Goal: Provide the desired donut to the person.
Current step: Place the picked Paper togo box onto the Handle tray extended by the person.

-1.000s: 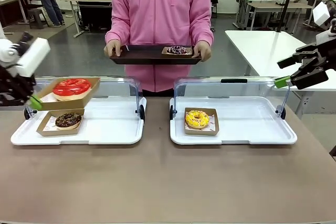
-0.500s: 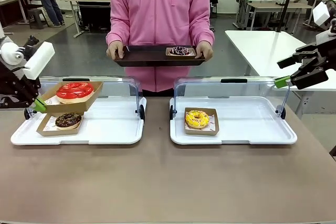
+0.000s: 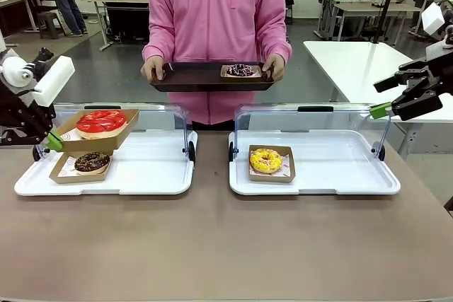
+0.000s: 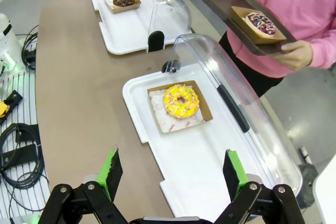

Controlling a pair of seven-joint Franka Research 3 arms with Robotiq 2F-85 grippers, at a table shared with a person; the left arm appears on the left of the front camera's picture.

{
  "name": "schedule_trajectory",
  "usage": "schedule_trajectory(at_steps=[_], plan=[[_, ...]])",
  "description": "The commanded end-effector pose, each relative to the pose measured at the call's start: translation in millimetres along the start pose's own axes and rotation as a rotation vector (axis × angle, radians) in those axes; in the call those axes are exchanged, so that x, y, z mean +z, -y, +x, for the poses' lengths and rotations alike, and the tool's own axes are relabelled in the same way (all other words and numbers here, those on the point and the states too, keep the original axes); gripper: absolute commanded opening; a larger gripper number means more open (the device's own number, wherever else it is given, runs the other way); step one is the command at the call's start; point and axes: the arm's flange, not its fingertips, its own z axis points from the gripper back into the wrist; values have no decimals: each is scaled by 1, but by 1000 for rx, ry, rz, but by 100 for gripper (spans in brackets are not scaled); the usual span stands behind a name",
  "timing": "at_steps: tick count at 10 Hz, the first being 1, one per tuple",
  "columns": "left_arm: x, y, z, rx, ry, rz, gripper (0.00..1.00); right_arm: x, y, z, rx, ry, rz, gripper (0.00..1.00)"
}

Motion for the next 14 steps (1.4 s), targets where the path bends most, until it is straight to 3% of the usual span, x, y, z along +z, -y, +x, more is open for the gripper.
schedule_trajectory(at_steps=[1, 14], plan=[[1, -2, 1, 7, 1, 17, 0, -1, 0, -1, 3, 0, 8, 100], [1, -2, 1, 7, 1, 17, 0, -1, 0, -1, 3, 0, 8, 100]])
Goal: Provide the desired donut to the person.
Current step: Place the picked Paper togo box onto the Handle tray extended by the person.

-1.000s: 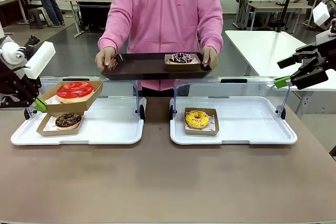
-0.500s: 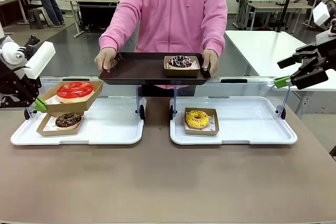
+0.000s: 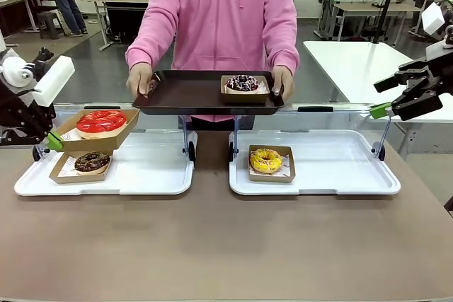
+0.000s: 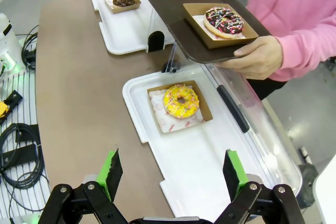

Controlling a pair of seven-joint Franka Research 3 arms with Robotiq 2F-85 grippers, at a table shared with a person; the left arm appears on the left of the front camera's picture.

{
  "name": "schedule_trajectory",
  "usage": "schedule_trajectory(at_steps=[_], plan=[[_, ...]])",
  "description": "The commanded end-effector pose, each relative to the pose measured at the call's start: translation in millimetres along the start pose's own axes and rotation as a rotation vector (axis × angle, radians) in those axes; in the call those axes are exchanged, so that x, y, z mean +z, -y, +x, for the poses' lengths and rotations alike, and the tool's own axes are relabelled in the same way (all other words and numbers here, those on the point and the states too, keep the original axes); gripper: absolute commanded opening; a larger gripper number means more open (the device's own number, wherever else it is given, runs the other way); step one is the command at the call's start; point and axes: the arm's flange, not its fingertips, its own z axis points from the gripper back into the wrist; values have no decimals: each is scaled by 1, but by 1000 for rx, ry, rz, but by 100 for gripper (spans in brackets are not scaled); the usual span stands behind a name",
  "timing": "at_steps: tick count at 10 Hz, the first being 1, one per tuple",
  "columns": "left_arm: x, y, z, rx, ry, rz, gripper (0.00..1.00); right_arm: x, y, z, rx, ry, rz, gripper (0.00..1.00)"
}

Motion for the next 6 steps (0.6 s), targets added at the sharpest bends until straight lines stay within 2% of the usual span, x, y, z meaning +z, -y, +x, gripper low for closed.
schedule_trajectory(at_steps=[1, 4, 6], plan=[[1, -2, 1, 7, 1, 17, 0, -1, 0, -1, 3, 0, 8, 100], [0, 0, 0, 0, 0, 0, 1, -1, 0, -1, 3, 0, 8, 100], [24, -43, 28, 18, -1, 4, 1, -1, 0, -1, 3, 0, 8, 100]])
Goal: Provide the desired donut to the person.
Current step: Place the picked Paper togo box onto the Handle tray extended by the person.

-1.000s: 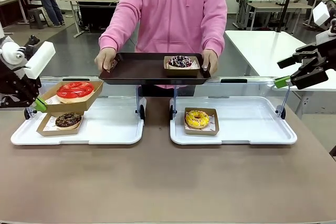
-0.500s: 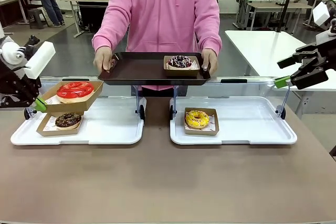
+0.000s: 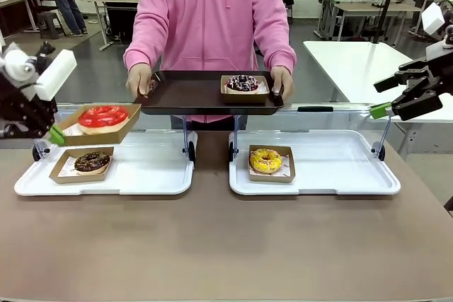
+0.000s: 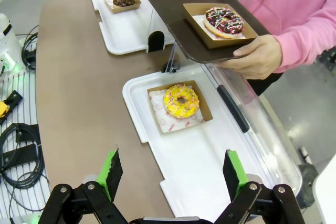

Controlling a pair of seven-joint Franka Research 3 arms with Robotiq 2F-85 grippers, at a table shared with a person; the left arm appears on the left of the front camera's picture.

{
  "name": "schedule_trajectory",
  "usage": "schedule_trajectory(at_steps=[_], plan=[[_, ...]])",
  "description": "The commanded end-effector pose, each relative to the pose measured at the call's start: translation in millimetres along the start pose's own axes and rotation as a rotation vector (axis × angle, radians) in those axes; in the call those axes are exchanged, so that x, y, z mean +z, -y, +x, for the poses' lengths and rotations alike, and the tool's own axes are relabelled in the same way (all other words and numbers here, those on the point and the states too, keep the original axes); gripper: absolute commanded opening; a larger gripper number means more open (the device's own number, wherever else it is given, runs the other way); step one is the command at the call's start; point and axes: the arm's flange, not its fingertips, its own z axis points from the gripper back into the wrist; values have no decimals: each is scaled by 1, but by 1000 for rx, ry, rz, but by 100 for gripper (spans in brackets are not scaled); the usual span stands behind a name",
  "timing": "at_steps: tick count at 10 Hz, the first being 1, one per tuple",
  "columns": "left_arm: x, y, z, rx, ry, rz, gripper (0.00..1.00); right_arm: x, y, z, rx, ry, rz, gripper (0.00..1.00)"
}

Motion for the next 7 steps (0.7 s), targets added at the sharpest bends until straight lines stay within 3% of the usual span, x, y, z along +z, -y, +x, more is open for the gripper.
schedule_trajectory(at_steps=[1, 4, 7], plan=[[19, -49, 28, 17, 2, -26, 1, -1, 0, -1, 3, 0, 8, 100], [18, -126, 75, 66, 11, -44, 1, -1, 0, -1, 3, 0, 8, 100], [-30, -191, 126, -7, 20, -87, 1, -1, 0, -1, 3, 0, 8, 100]])
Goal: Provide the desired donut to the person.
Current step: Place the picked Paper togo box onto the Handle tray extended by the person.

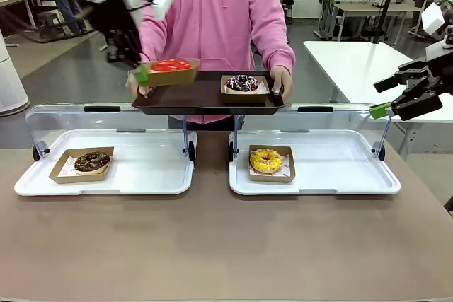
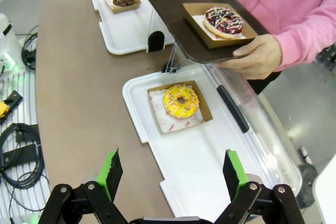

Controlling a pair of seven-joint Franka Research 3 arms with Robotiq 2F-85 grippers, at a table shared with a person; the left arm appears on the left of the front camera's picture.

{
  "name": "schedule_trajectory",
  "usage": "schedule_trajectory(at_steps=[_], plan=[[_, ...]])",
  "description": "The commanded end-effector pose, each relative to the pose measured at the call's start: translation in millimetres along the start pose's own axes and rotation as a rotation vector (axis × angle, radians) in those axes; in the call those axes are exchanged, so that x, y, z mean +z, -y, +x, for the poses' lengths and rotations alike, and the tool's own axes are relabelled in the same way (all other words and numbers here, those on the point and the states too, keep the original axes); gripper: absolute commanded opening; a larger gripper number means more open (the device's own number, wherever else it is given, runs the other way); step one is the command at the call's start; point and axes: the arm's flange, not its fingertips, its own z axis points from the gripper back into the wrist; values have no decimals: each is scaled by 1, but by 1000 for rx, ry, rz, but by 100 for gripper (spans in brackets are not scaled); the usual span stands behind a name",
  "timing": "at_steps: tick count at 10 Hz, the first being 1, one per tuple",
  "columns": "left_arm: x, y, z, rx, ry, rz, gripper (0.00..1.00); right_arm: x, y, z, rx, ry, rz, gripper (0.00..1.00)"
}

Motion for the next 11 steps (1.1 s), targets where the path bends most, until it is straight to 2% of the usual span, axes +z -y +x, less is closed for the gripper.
schedule_trajectory(at_steps=[1, 3, 6, 9, 11], plan=[[-16, -31, 27, 30, -37, 45, 1, -1, 0, -1, 2, 0, 8, 100], [-42, -47, 33, 60, -111, 91, 1, -1, 0, -1, 2, 0, 8, 100], [-69, -52, 33, 34, -163, 91, 1, -1, 0, -1, 2, 0, 8, 100], [-99, -64, 27, 24, -170, 81, 1, -1, 0, -1, 2, 0, 8, 100], [-105, -67, 28, 36, -144, 75, 1, -1, 0, -1, 2, 0, 8, 100]])
